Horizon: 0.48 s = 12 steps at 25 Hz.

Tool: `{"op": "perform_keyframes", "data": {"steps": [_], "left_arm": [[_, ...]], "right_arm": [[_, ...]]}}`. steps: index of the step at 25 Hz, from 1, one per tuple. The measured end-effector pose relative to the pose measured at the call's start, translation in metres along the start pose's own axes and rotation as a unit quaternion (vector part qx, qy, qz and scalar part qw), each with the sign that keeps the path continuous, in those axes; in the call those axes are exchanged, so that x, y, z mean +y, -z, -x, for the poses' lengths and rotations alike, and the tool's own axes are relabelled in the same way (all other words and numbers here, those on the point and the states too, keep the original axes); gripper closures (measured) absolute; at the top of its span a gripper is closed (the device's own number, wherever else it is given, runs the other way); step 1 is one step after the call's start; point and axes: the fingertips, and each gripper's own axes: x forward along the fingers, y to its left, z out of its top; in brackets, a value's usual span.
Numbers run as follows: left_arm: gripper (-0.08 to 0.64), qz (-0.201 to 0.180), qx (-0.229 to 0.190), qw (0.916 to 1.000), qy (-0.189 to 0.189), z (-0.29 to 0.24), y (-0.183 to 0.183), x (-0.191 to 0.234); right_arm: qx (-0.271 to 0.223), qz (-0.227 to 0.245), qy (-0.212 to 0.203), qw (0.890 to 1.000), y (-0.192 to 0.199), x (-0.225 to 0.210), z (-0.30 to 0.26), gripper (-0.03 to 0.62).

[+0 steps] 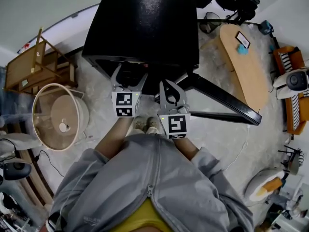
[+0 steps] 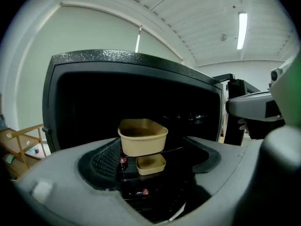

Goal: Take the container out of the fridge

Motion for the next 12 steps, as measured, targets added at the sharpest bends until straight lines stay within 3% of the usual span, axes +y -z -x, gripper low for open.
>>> {"op": "perform_keyframes", "data": {"steps": [5,12], "left_arm": [[0.092,0.007,-0.004,0.9998,-0.021,-0.018,0.003,0.009],[0.072,-0.001,0.004,0.9996,-0.029,-0.043,0.007,0.012]], "right_arm": [[0.003,0.002,0.0,1.0,0.002,0.0,-0.003,0.592],[0.007,0.009,-0.003,1.0,0.004,0.0,-0.004,0.592]]}}
